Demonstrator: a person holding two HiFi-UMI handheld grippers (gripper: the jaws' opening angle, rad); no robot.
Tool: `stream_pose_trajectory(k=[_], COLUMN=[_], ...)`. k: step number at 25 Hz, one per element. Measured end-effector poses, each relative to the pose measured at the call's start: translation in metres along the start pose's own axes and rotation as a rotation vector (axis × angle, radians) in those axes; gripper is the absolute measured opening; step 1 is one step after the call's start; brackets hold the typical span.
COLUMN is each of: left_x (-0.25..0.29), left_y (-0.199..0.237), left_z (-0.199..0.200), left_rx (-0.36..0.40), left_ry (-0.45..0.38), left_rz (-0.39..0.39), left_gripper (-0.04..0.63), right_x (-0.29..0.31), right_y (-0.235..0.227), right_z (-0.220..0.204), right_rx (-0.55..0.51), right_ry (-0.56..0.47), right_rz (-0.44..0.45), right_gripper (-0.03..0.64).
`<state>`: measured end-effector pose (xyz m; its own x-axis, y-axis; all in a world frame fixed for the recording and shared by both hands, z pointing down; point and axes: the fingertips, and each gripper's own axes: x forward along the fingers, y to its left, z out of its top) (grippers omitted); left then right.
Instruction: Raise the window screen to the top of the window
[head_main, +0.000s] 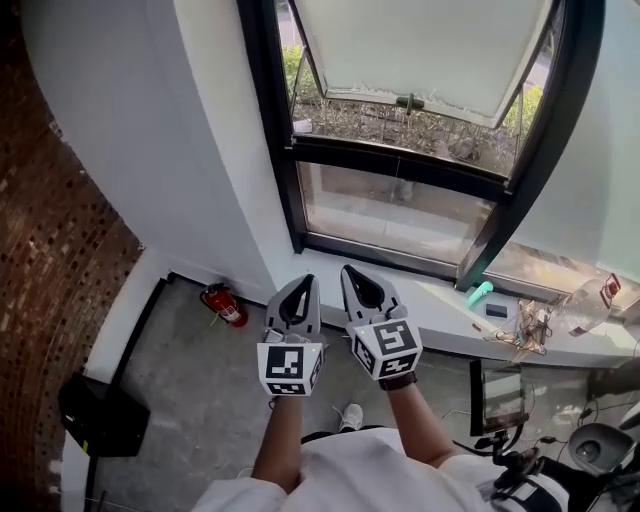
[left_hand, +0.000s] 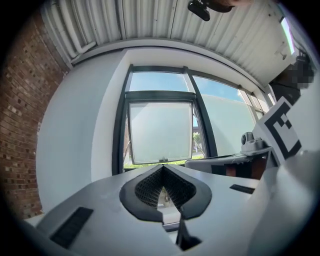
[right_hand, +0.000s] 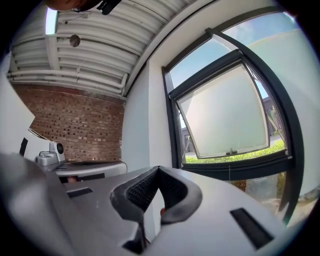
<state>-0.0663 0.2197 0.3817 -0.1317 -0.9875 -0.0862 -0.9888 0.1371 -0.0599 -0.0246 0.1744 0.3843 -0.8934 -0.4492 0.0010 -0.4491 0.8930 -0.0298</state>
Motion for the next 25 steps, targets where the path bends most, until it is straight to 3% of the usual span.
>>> stream_pose_trajectory(k=[6,14,18,22,25], left_x=[0.073,0.211,0.296,0.363,0.396], left_y=[-0.003,-0.005,0.001,0.028,0.036], left_z=[-0.033,-0.061,-0.045,-0.024,-0.029], left_rx=[-0.044,-0.079,-0.122,-0.127,-0.15], left_ry=[0.062,0.063,0.029,-0.004,0.009], left_rz=[-0.1,-0.28,-0.409,-0.468,-0.521], left_gripper=[-0.001,-0.002,-0.002,0.0,0.0], right_x=[0.037,0.108,0.164,0.213,0.234], right_y=[-0.063,-0.164,-0.224,-0.263,-0.283], right_z=[-0.021,-0.046,-0.023,0.01,0.013], right_rx=[0.027,0.012,0.005,0.021,0.046], right_ry=[0.06,0.103,0.067,-0.008,-0.039], right_rz=[-0.096,-0.253,-0.342,-0.384,-0.414], right_gripper=[0.0,0.0,0.0,0.0,0.0])
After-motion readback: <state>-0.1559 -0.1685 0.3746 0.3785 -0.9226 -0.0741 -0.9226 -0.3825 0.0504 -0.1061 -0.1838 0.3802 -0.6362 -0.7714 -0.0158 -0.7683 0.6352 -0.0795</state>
